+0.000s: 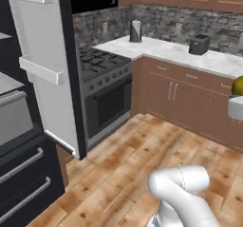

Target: Retrieve the orange and mango from the fridge and place them into the bowl on the dining table.

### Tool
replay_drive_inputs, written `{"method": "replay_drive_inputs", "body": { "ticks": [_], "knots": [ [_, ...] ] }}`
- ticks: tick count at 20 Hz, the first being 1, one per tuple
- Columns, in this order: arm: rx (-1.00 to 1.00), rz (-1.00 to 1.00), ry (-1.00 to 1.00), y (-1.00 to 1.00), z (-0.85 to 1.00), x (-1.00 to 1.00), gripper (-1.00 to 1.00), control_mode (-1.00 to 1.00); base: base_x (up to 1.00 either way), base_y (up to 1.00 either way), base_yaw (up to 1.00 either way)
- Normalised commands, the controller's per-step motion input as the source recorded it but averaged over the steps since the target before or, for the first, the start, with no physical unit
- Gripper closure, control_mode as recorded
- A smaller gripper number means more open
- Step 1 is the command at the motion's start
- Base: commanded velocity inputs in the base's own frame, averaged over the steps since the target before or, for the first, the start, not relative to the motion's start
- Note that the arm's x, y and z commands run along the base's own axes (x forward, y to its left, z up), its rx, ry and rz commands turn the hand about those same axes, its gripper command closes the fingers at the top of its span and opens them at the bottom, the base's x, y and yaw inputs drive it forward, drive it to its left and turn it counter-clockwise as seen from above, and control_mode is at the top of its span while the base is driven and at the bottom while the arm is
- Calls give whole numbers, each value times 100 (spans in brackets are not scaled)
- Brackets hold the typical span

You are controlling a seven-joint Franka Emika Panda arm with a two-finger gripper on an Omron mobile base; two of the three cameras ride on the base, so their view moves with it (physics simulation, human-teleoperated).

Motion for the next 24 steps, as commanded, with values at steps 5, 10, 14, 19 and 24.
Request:
{"method": "replay_drive_inputs", "body": {
  "ticks": [5,10,14,19,24],
  "knots": [
    [0,0,0,0,0,0,100,100,-100,0,-50],
    [0,0,0,0,0,0,100,100,-100,0,-54],
    [0,0,0,0,0,0,100,100,-100,0,-59],
    [0,0,0,0,0,0,100,100,-100,0,-61],
    [0,0,0,0,0,0,100,100,-96,0,-63]
  ]
}}
